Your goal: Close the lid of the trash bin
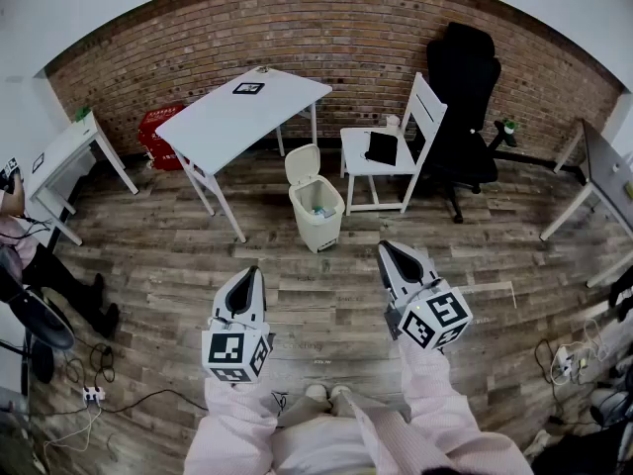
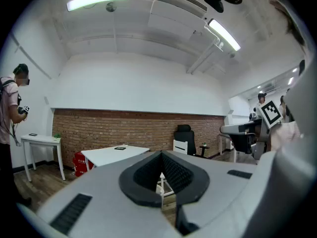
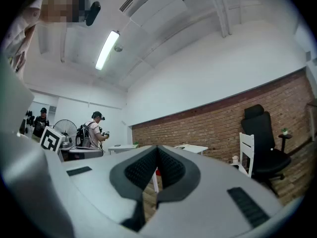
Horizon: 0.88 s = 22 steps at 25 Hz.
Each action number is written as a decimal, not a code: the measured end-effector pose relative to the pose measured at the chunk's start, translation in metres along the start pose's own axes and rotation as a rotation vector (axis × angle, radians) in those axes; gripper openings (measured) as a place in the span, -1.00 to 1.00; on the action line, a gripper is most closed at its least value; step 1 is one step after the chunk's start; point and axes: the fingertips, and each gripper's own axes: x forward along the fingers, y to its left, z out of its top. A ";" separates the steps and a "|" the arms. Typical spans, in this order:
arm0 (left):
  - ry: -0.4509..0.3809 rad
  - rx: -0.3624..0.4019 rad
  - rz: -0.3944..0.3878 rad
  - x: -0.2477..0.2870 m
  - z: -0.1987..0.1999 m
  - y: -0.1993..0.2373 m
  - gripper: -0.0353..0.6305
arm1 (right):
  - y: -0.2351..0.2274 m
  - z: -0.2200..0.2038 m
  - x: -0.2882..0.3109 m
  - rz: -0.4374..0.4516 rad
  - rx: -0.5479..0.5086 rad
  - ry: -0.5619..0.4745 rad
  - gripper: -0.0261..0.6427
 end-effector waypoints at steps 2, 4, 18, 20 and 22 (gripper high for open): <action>0.001 0.001 0.004 0.002 0.000 0.001 -0.91 | -0.002 0.001 0.000 -0.003 0.006 -0.002 -0.91; 0.002 0.000 0.010 0.003 0.000 0.001 -0.91 | -0.005 0.000 0.000 -0.006 0.009 -0.002 -0.91; 0.023 -0.025 0.045 0.018 -0.015 -0.016 -0.91 | -0.055 -0.020 -0.014 -0.074 0.049 0.021 -0.91; 0.028 -0.027 0.046 0.019 -0.018 -0.022 -0.91 | -0.060 -0.022 -0.015 -0.079 0.048 0.024 -0.91; 0.034 -0.029 0.046 0.020 -0.021 -0.027 -0.91 | -0.064 -0.024 -0.015 -0.075 0.057 0.024 -0.89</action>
